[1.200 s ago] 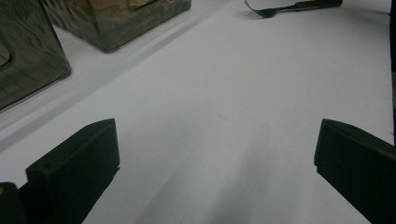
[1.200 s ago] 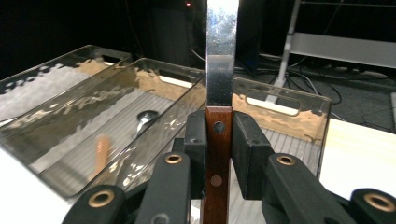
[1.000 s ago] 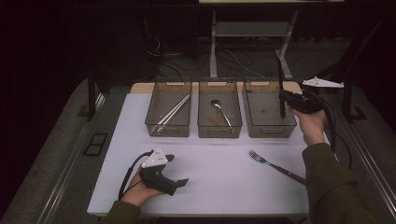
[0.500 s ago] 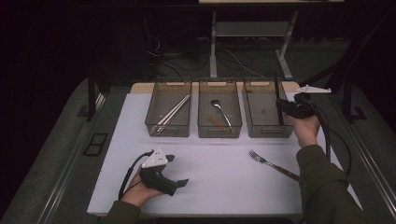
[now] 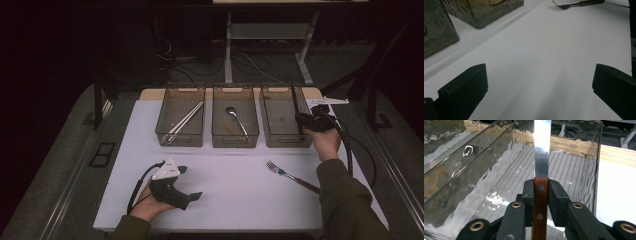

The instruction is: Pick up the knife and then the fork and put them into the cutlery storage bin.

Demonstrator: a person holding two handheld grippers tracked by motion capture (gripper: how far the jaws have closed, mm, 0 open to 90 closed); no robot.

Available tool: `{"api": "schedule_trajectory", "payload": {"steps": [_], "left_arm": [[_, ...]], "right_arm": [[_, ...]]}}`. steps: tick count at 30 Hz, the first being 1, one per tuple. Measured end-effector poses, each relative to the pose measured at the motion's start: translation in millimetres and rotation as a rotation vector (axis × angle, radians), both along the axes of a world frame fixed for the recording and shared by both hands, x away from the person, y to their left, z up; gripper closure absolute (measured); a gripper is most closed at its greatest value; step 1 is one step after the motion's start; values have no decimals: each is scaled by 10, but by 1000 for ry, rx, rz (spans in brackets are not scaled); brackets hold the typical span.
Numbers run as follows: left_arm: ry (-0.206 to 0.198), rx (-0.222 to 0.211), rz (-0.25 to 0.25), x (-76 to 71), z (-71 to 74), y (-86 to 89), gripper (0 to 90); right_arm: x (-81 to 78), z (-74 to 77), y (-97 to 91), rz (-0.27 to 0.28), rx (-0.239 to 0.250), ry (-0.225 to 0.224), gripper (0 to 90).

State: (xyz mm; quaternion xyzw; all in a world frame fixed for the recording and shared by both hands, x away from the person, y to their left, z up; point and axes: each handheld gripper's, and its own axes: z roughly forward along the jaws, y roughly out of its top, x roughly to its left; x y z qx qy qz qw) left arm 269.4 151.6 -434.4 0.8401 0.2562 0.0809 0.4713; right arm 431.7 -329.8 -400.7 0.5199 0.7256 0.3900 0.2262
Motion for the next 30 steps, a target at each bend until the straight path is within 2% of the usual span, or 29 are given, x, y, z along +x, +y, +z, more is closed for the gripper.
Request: {"api": "schedule_trajectory", "payload": {"steps": [1,10,15,23,30], "left_arm": [[0,0,0,0,0,0,0],[0,1,0,1,-1,1,0],[1,3,1,2,-1,4,0],[0,6,0,3,-1,7,0],[4,8,-1,7,-6,28,0]], "right_arm": [[-2,2,3,1,0,-2,712],[-36,80,-6,23,39,-20,625],[-140,189,-9,88,60,-5,542],[-449,387,2,199,88,-28,439],[-692,391,50,291,90,-32,384]]}}
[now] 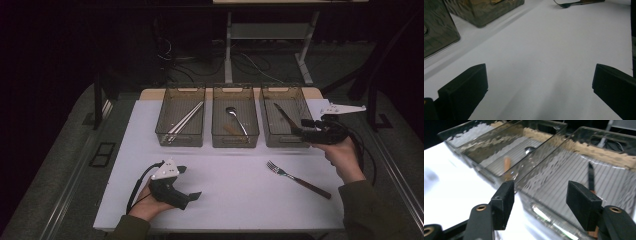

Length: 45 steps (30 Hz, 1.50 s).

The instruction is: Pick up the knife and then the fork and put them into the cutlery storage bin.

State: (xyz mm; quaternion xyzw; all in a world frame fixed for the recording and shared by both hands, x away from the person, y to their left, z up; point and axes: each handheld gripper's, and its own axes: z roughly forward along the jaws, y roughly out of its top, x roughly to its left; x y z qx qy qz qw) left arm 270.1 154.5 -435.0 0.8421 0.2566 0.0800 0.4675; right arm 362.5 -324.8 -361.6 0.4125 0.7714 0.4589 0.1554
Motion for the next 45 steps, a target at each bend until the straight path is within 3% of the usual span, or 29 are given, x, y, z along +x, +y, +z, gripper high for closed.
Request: {"api": "schedule_trajectory", "payload": {"steps": [17,30,34,39,45], "left_arm": [[2,-5,9,-3,-3,9,0],[3,0,6,-3,-4,1,0],[3,-1,6,-6,-3,-2,0],[4,0,4,-6,-5,-7,0],[4,0,5,-8,-5,-9,0]], "right_arm": [[-475,-257,-24,149,-79,49,354],[-649,-379,-129,194,-154,116,357],[-673,-425,-168,215,-185,145,393],[-693,-514,-162,254,-276,199,470],[-666,-583,-113,296,-315,252,586]]}}
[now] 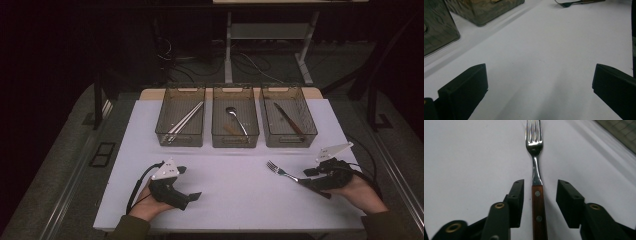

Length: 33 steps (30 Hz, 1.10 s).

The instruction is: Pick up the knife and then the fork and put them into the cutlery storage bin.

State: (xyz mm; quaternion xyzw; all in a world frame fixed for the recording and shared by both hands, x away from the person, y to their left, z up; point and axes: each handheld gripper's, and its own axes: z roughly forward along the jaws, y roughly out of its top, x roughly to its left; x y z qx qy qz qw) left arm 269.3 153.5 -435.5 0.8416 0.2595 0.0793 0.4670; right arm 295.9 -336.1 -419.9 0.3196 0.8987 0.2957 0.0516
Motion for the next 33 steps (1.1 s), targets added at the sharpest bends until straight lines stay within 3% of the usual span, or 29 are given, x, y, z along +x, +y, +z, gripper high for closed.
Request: {"api": "schedule_trajectory", "payload": {"steps": [9,14,21,26,33], "left_arm": [[2,4,-3,0,-4,-7,0],[4,2,-3,4,-7,-10,0],[4,8,-9,7,-11,-19,0],[5,9,-9,5,-12,-22,0],[7,10,-13,3,-15,-26,0]], "right_arm": [[33,-75,54,47,-43,42,697],[43,-78,104,63,-110,49,737],[131,-42,259,120,-247,91,751],[237,-7,400,152,-351,162,747],[331,6,588,133,-474,244,755]]}}
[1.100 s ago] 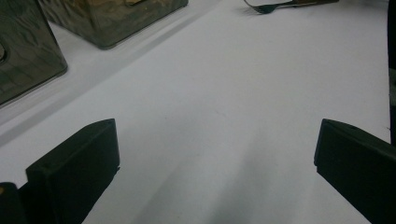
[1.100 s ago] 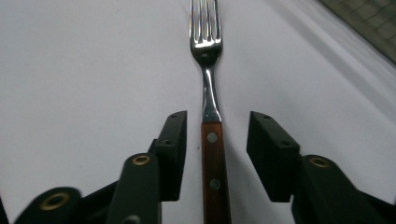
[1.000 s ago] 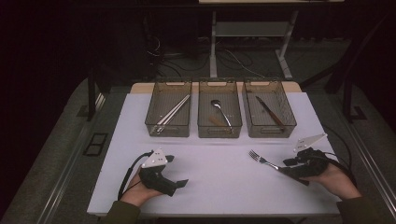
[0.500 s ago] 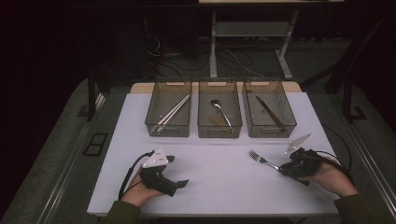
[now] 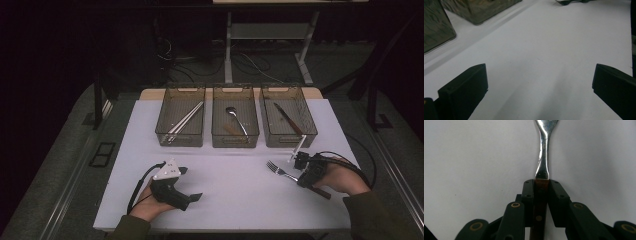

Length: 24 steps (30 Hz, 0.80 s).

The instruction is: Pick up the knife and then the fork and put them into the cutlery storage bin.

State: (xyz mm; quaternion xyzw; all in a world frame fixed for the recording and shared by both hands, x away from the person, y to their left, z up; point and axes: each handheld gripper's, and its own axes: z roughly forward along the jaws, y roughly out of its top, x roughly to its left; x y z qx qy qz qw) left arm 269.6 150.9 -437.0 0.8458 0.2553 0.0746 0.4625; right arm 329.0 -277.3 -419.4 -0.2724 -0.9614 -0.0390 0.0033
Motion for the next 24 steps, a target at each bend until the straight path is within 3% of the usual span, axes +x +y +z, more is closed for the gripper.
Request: {"api": "schedule_trajectory", "payload": {"steps": [6,11,18,24], "left_arm": [[-2,4,-3,0,1,-2,0],[-3,6,-3,-2,2,-2,0],[-3,4,-1,-3,1,0,0],[-2,3,-1,-3,1,0,0]], "right_arm": [[1,5,12,-20,-10,1,771],[7,10,-43,-33,31,-2,772],[23,33,-105,-70,95,-47,771],[21,106,-178,-114,180,-95,772]]}}
